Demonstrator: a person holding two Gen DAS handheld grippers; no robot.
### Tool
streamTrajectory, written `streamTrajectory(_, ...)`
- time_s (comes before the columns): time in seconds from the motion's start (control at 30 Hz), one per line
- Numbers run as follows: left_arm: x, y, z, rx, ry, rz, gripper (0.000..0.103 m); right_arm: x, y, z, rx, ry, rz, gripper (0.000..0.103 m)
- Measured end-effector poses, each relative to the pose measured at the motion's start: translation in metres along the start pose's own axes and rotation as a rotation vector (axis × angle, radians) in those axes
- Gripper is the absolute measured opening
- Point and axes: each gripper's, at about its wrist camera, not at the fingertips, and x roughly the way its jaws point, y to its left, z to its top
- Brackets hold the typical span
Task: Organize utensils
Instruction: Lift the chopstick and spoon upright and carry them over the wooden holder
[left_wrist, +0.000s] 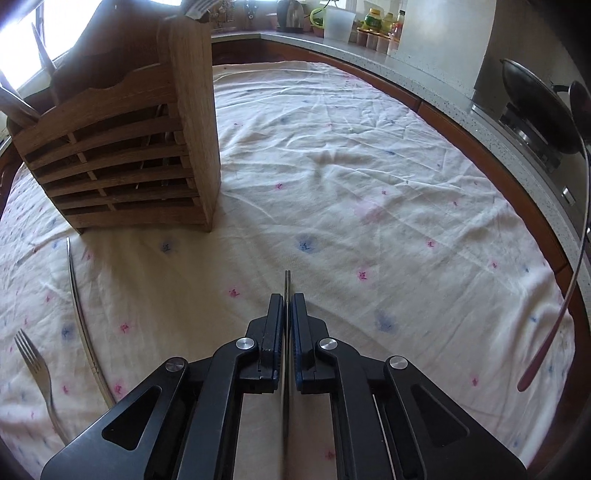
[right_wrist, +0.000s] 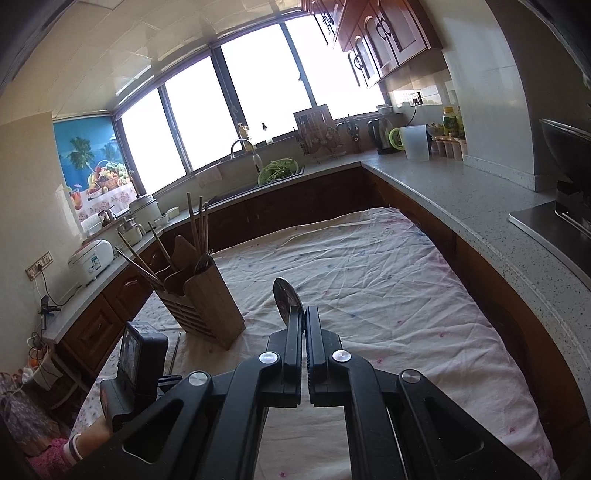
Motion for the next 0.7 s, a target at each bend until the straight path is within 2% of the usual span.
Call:
streamTrajectory(0.33, -0.09, 0.035, -0.004, -0.116, -0.199, -0.089, 0.004, 0.0, 0.028, 0.01, -0.045, -0.029, 0.041, 0.002)
streamTrajectory(0.5, -0.131, 0.059, -0.003, -0.16, -0.296, -0.094, 0.004, 0.006, 0.051, 0.017, -0.081, -0.042, 0.076, 0.002)
streamTrajectory(0.7, -0.163, 0.076, 0.002, -0.189, -0.391, -0.086, 0.004, 0.019, 0.082, 0.026, -0.125, -0.06, 0.114, 0.002)
